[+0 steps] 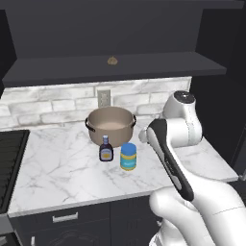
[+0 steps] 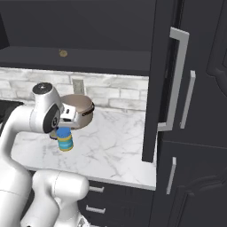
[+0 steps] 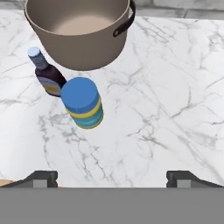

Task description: Pick the mayonnaise and condiment bottle from the counter and place them in the cabinet.

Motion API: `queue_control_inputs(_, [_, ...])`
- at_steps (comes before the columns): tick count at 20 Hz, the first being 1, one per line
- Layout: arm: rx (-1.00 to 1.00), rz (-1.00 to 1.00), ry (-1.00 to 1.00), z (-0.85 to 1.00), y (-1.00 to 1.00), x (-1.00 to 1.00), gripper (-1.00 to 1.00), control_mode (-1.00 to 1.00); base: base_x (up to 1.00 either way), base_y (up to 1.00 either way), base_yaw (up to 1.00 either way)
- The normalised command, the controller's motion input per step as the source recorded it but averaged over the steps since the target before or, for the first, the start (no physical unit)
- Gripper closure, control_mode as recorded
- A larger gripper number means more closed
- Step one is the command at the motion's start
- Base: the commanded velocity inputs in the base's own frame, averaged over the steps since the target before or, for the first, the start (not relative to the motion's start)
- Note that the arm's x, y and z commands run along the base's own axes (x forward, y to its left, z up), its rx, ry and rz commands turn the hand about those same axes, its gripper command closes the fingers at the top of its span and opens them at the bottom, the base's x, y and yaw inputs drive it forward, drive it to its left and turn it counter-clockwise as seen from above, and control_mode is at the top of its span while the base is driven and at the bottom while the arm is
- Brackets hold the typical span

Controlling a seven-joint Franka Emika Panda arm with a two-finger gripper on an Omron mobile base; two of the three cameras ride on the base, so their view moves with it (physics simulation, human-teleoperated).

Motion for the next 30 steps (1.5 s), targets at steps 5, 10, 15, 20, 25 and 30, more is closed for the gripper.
queue_control_inputs(5, [0.0, 0.04, 0.0, -0.37, 0.38, 0.0, -1.0, -1.0, 0.0, 0.0, 0.0])
queue_control_inputs(10, [0.0, 0.04, 0.0, -0.41, 0.32, 0.0, -1.0, -1.0, 0.0, 0.0, 0.0])
queue_control_inputs(15, [0.0, 0.01, 0.0, -0.39, 0.2, 0.0, -1.0, -1.0, 0.0, 0.0, 0.0])
queue_control_inputs(20, [0.0, 0.0, 0.0, -0.36, 0.09, 0.09, -1.0, -1.0, 0.0, 0.0, 0.0])
queue_control_inputs(25, [0.0, 0.0, 0.0, -0.28, 0.02, 0.26, -1.0, -1.0, 0.0, 0.0, 0.0])
queue_control_inputs(30, [0.0, 0.0, 0.0, -0.18, 0.0, 0.38, -1.0, -1.0, 0.0, 0.0, 0.0])
